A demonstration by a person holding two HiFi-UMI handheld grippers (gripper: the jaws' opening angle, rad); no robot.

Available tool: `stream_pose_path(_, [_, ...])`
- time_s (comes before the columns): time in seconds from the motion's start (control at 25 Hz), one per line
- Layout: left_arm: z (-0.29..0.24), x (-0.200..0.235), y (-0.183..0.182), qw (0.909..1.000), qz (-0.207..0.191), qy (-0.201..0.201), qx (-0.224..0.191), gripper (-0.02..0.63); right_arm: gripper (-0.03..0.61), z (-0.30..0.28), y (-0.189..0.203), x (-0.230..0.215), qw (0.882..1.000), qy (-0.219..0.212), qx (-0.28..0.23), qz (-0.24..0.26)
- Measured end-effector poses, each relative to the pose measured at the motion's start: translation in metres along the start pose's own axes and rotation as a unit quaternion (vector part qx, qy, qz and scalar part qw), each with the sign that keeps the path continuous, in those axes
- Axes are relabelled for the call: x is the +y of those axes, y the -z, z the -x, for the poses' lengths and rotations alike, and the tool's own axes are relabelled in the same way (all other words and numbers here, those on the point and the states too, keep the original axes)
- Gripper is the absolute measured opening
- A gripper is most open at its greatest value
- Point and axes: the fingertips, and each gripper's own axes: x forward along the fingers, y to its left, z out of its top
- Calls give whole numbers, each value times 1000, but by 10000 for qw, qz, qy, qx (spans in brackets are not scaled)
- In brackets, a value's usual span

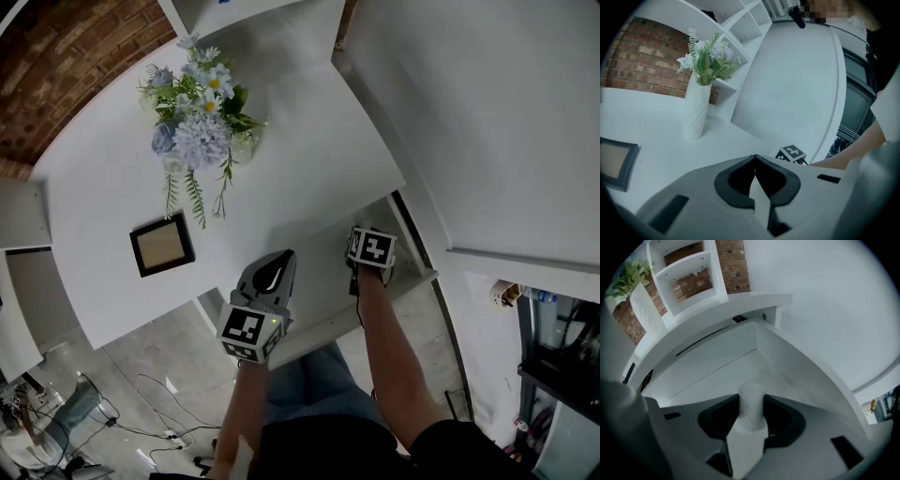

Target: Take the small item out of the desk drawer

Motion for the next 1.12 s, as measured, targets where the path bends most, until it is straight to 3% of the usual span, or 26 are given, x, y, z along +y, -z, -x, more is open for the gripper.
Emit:
stream_pose_path(0.44, [4,-16,-18,9997,-163,92,-184,9,158,58,-32,-4,9958,-238,-813,-338])
stream_pose_path(0.68, [12,-33,-49,9979,-430,165,-456,9,158,133,-62,-14,9817,-570,-1747,-507])
stream_pose_path(0.8, [18,-43,-67,9962,-573,185,-629,9,158,181,-80,-18,9654,-846,-2413,-508])
stream_pose_path(0.96, [31,-57,-93,9932,-755,197,-867,9,158,254,-100,-27,9347,-1146,-3317,-573])
stream_pose_path(1.12, [40,-70,-122,9885,-969,223,-1142,9,158,326,-114,-41,8840,-1443,-4375,-792])
